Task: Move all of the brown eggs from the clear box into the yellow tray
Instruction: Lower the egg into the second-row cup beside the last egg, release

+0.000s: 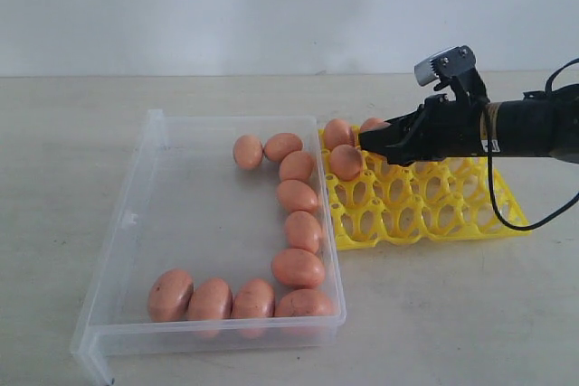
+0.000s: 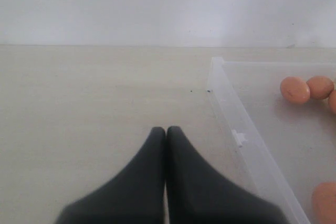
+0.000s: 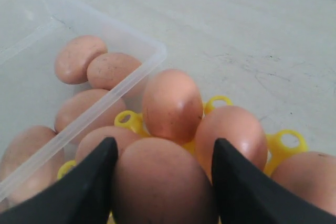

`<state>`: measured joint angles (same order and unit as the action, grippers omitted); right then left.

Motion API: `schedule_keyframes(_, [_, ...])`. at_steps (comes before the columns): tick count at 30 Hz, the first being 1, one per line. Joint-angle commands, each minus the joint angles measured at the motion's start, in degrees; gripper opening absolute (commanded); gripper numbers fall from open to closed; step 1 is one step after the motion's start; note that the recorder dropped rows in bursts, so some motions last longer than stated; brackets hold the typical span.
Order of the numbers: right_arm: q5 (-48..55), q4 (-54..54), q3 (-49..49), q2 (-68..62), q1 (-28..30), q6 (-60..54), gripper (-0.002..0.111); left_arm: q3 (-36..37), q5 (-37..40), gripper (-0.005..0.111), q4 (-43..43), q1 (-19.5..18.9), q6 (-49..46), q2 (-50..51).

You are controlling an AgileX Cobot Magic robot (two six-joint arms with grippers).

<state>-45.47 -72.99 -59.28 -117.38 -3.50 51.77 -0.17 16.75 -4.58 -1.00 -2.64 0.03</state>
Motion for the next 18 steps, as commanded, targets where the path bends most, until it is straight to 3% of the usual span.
schedule_keyframes(1, [-2.0, 0.6, -0.3, 0.2, 0.0, -0.3, 0.0, 0.2, -0.4, -0.004, -0.3, 0.2, 0.0, 0.0])
schedule_keyframes(7, [-2.3, 0.7, -0.3, 0.2, 0.0, -0.3, 0.006, 0.2, -0.4, -0.004, -0.3, 0.2, 0.0, 0.0])
schedule_keyframes(14, [-2.7, 1.7, -0.3, 0.2, 0.0, -0.3, 0.046, 0.2, -0.4, -0.004, -0.3, 0.2, 0.0, 0.0])
schedule_keyframes(18, [-2.7, 2.9, -0.3, 0.2, 0.0, -0.3, 0.057, 0.2, -0.4, -0.004, -0.3, 0.2, 0.0, 0.0])
